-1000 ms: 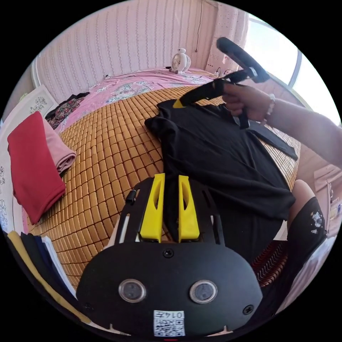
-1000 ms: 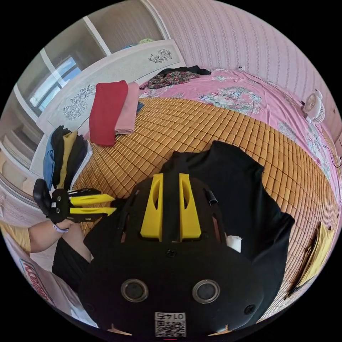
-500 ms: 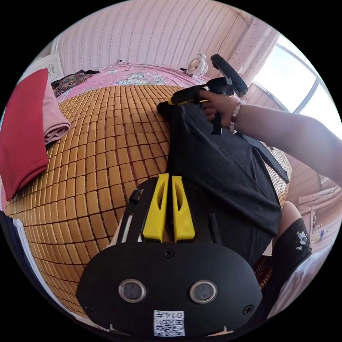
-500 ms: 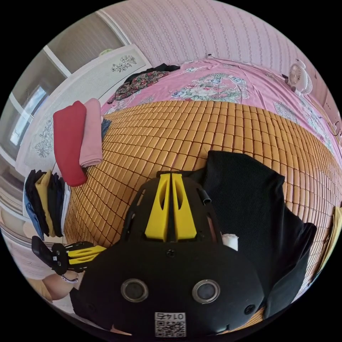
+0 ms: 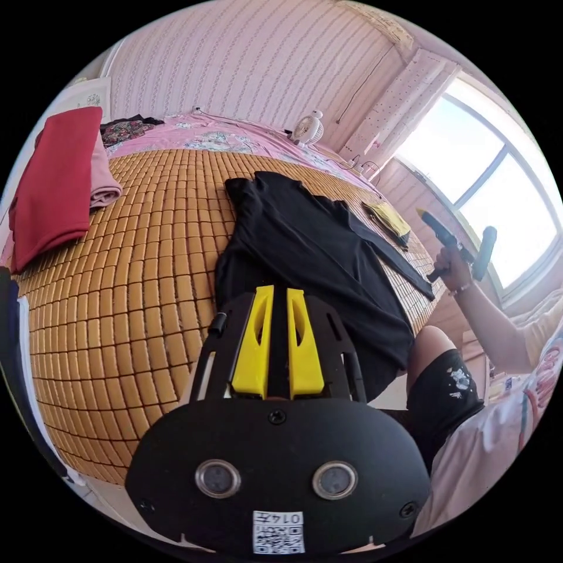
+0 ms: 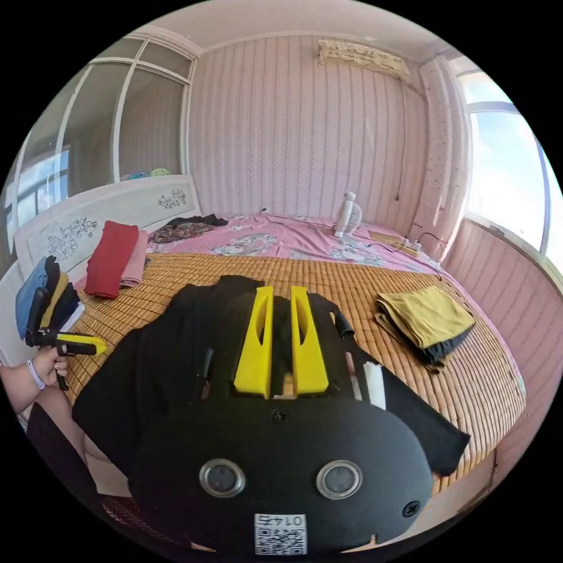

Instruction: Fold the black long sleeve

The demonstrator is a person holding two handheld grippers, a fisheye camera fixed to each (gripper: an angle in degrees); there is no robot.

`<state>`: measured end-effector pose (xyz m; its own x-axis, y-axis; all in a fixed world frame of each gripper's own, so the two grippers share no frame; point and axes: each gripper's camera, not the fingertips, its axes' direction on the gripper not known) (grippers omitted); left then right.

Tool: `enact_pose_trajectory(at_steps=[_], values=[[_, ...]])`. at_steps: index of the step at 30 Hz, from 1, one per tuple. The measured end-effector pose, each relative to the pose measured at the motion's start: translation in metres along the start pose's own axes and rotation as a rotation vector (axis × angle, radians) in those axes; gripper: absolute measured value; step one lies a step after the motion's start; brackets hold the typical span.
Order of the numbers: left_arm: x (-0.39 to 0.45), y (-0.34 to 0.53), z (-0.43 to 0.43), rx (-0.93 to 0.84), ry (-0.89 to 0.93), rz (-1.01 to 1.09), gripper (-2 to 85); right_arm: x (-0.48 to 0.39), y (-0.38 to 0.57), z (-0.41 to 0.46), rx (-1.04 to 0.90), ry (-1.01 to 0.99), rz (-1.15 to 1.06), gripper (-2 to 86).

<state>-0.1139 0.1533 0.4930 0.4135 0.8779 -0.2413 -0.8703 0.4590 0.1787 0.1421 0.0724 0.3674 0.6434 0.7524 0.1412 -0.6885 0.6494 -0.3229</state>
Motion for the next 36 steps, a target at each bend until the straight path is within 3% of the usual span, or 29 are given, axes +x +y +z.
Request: enact_pose_trajectory(at_steps=[4,10,15,18,21,23,29,33,36], values=[[0.033,0.007,0.015,-0.059,0.061,0.025,5.0,0.086,0.079,-0.049,-0.253,0.299,0.147,8.4],[0.083,-0.005,0.051,-0.163,0.059,0.11,5.6,0.196,0.146,-0.084,-0.385,0.475,0.472,13.8],[0.107,-0.014,0.08,-0.236,-0.039,0.154,5.4,0.235,0.186,-0.07,-0.467,0.349,0.638,12.3],[0.113,-0.011,0.098,-0.31,-0.104,0.181,4.6,0.232,0.196,-0.064,-0.505,0.362,0.567,5.9],[0.122,-0.005,0.097,-0.272,-0.142,0.25,3.8,0.232,0.202,-0.063,-0.487,0.348,0.541,2.1],[0.126,-0.001,0.096,-0.26,-0.164,0.268,3.5,0.234,0.2,-0.065,-0.448,0.294,0.56,1.5],[0.117,0.0,0.087,-0.229,-0.098,0.158,-0.4,0.204,0.119,-0.086,-0.041,-0.081,0.44,1.0],[0.109,0.001,0.06,-0.148,-0.012,0.097,-0.9,0.132,0.045,-0.104,0.236,-0.497,0.173,1.1],[0.1,0.009,0.024,-0.084,0.012,0.071,-1.0,0.058,0.026,-0.109,0.269,-0.779,-0.065,1.5]])
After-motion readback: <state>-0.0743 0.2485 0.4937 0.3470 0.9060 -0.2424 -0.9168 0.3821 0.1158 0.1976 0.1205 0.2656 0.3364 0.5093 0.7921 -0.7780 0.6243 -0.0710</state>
